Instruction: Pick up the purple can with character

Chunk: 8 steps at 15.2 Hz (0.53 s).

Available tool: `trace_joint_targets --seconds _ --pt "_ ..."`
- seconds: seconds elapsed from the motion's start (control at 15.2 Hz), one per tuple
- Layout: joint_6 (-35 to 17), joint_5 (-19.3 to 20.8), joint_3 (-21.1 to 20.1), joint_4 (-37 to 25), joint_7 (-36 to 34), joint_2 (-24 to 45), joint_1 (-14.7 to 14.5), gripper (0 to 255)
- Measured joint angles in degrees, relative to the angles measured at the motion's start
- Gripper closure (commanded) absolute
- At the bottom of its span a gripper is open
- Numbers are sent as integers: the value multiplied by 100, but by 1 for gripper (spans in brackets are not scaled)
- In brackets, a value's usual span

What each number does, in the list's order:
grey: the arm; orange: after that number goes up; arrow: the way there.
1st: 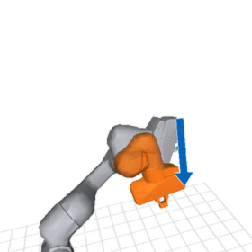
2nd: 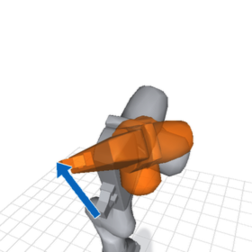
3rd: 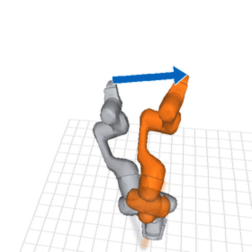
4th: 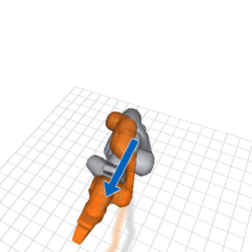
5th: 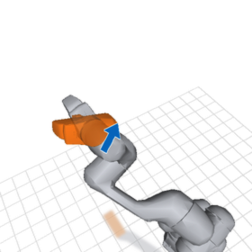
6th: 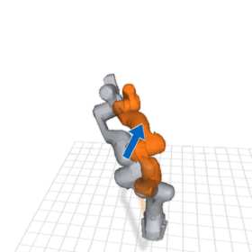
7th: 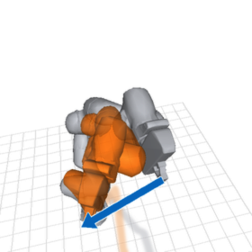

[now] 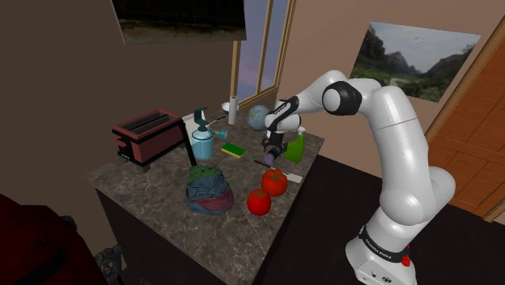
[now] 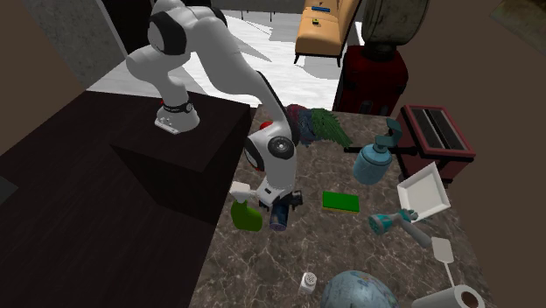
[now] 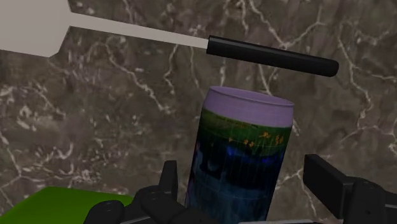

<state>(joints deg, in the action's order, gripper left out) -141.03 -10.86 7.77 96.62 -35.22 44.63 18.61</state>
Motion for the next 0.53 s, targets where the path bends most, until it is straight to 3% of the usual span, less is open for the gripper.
trace_joint_targets --seconds 0.13,0.2,0.53 --pt "-95 -18 -18 -4 14 99 11 0" --pt "-110 -21 -21 -11 16 122 14 255" --pt "-126 -26 -25 -23 18 139 18 255"
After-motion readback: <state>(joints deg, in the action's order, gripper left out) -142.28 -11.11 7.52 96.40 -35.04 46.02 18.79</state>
